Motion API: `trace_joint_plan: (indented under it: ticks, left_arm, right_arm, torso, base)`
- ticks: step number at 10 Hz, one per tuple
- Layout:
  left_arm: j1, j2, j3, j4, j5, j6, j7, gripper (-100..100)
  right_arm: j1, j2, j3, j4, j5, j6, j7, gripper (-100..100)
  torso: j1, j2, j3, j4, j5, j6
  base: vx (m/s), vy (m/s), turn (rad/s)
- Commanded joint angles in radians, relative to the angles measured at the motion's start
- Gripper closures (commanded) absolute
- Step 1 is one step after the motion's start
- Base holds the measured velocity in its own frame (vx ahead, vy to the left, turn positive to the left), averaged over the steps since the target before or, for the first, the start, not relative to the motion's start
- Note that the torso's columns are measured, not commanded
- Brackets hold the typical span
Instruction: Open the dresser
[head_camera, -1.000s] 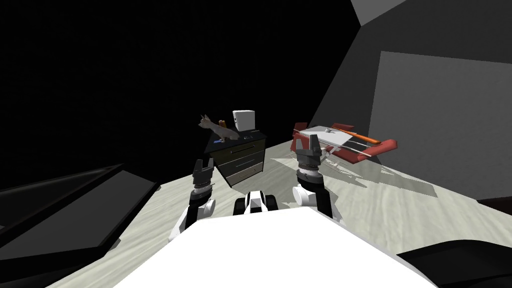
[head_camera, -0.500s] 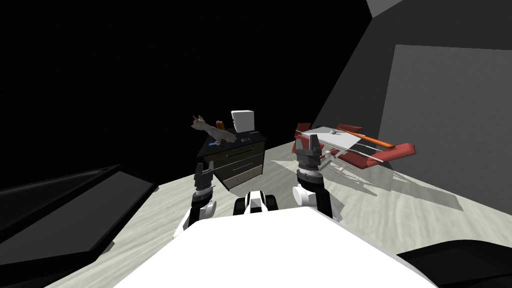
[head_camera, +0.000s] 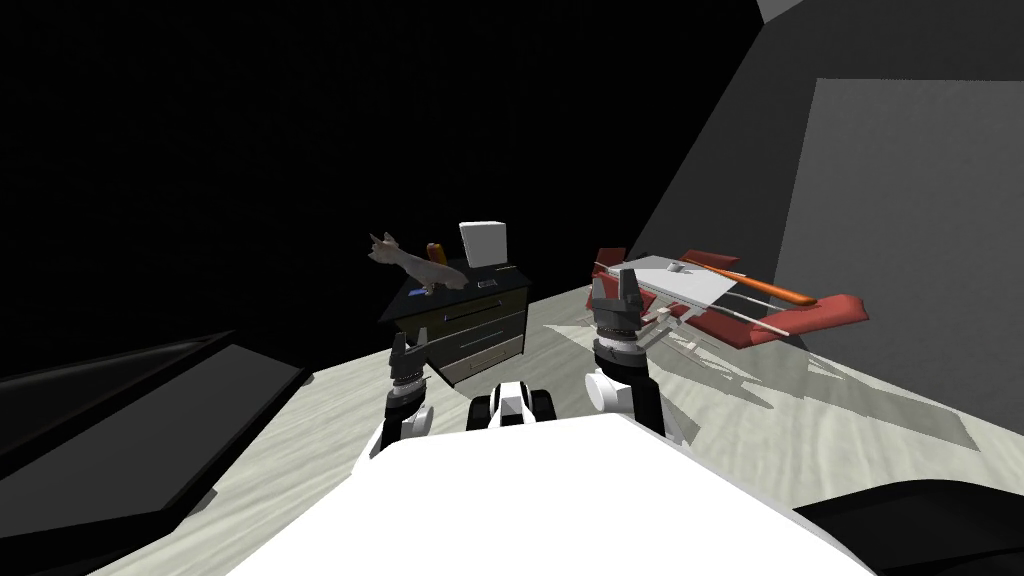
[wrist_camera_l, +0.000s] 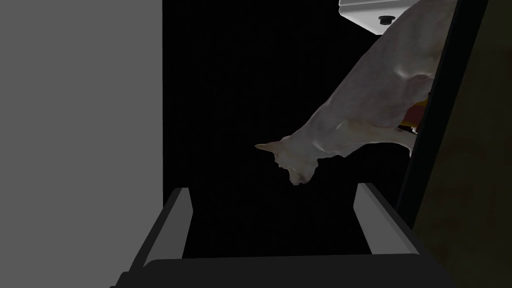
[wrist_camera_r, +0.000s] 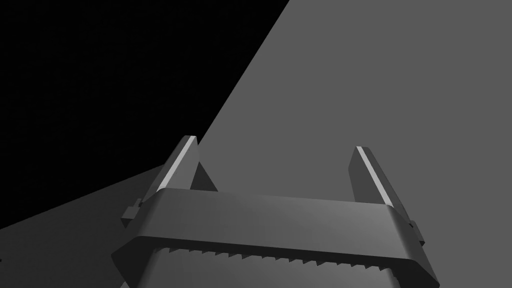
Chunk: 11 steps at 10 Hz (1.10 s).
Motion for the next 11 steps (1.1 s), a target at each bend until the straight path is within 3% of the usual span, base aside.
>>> trace_joint_plan:
  ticks: [1, 2, 4, 11]
  left_arm:
    - [-0.016, -0.005, 0.003, 0.082, 0.007, -0.041, 0.007, -100]
    - [-0.028, -0.008, 0.006, 0.114, 0.014, -0.073, 0.015, -100]
    - [-0.028, -0.008, 0.006, 0.140, 0.014, -0.073, 0.015, -100]
    - [-0.076, -0.019, 0.020, 0.350, 0.042, -0.192, 0.043, -100]
  right_arm:
    - [0.000, 0.000, 0.000, 0.000, 0.000, 0.000, 0.000, 0]
    - [0.000, 0.000, 0.000, 0.000, 0.000, 0.000, 0.000, 0]
    - [0.000, 0.000, 0.000, 0.000, 0.000, 0.000, 0.000, 0]
    - [0.000, 0.000, 0.000, 0.000, 0.000, 0.000, 0.000, 0]
  torso:
    - [-0.002, 0.000, 0.000, 0.000, 0.000, 0.000]
    - [-0.001, 0.001, 0.001, 0.000, 0.000, 0.000]
    - [0.000, 0.000, 0.000, 0.000, 0.000, 0.000]
    - [0.000, 0.000, 0.000, 0.000, 0.000, 0.000]
  base:
    - [0.086, -0.088, 0.036]
    - [0.109, -0.080, 0.075]
    - [0.063, -0.052, 0.008]
    - [0.089, -0.076, 0.046]
